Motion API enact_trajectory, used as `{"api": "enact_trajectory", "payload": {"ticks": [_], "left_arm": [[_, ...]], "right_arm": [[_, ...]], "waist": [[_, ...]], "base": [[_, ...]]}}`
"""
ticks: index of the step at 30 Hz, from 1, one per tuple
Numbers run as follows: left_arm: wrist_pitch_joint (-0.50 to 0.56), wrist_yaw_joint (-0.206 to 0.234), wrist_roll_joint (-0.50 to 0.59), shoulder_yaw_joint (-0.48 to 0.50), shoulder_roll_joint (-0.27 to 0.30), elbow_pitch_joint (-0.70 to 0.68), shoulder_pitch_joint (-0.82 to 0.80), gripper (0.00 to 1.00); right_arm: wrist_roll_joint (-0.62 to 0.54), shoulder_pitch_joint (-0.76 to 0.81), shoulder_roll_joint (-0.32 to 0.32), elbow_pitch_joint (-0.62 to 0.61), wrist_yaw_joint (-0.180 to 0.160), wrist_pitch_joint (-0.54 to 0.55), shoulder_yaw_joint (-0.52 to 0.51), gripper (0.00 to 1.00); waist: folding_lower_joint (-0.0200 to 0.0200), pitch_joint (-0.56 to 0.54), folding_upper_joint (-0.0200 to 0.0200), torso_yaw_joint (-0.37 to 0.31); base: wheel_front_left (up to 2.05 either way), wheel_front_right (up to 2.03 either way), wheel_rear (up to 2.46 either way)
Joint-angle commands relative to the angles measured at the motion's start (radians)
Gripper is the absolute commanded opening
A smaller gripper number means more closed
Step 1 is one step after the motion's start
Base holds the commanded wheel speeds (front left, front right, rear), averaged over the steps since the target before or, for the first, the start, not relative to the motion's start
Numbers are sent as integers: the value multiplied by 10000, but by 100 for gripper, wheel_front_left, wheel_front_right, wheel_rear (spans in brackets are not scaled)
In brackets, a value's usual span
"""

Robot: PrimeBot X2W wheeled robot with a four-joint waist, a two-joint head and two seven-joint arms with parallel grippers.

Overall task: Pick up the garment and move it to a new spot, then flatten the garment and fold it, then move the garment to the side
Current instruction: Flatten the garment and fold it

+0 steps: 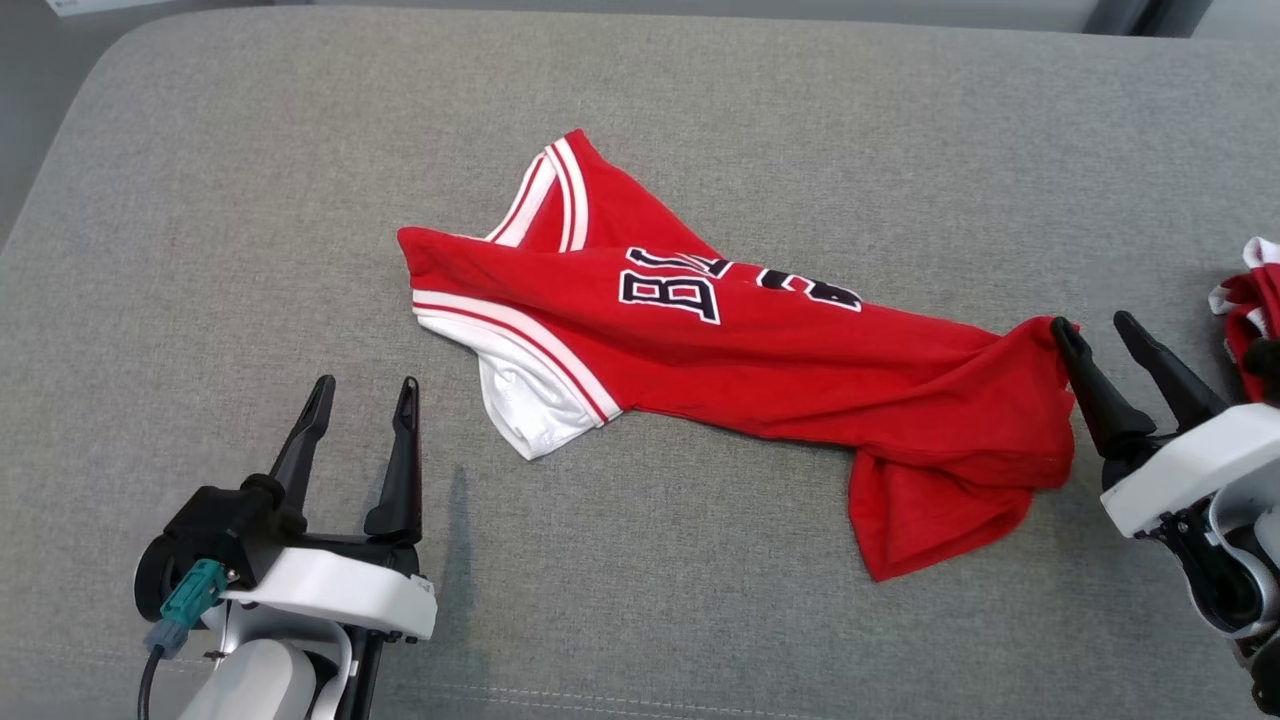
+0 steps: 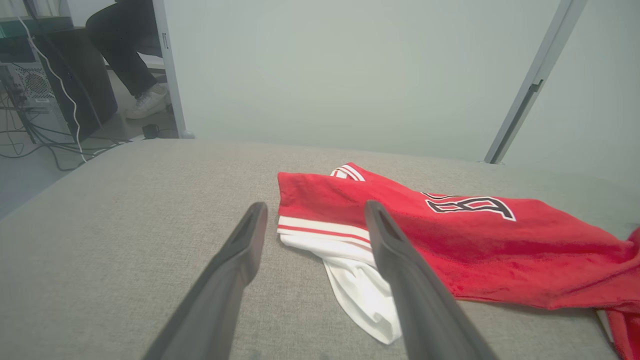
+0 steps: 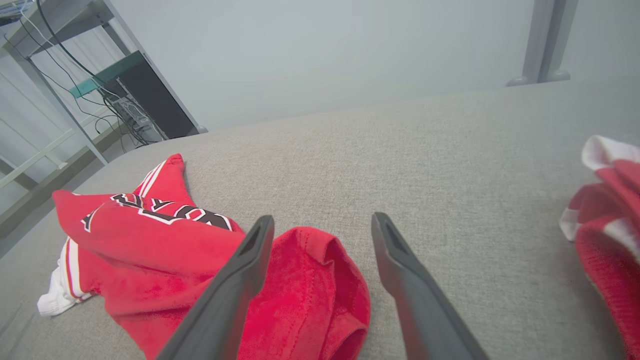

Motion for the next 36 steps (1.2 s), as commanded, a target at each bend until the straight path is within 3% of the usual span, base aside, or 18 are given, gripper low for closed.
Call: {"api": "enact_trajectory", "payload": {"ticks": [1, 5, 7, 10, 11, 12, 13, 14, 25, 36], "left_arm": [[-58, -55, 122, 451, 226, -187, -203, 100], [-55, -16, 114, 479, 311, -226, -54, 100], [-12, 21, 47, 517, 362, -277, 74, 100], [65, 97, 22, 531, 430, -349, 228, 100], [65, 97, 22, 531, 430, -349, 228, 100], [129, 163, 15, 534, 488, -396, 366, 100], [129, 163, 15, 534, 488, -396, 366, 100], [214, 234, 2, 541, 556, -438, 518, 100], [450, 466, -26, 587, 898, -674, 1138, 100], [619, 604, -156, 611, 1019, -901, 1459, 100]], "right_arm": [[31, 359, -391, -322, 12, -381, 108, 100], [-273, 1016, -537, -831, 12, -776, -284, 100], [-1168, 1614, -404, -1165, 12, -846, -1337, 100], [-2865, 2426, 276, -1782, 12, -853, -3076, 100], [-2865, 2426, 276, -1782, 12, -853, -3076, 100], [-4058, 3130, 882, -2318, 12, -855, -3938, 100], [-4058, 3130, 882, -2318, 12, -855, -3938, 100], [-5137, 3791, 1454, -2835, 12, -855, -4548, 100], [-7644, 5911, 3274, -4405, 12, -857, -5318, 100], [-7869, 6615, 3735, -4479, 12, -858, -5214, 100]], "waist": [[0, -200, 0, -173], [0, -445, 0, -438], [0, -650, 0, -626], [0, -889, 0, -803], [0, -889, 0, -803], [0, -1091, 0, -885], [0, -1091, 0, -885], [0, -1295, 0, -936], [0, -1987, 0, -1084], [0, -2056, 0, -1197]], "base": [[0, 0, 0], [0, 0, 0], [0, 0, 0], [0, 0, 0], [0, 0, 0], [0, 0, 0], [0, 0, 0], [0, 0, 0], [0, 0, 0], [0, 0, 0]]}}
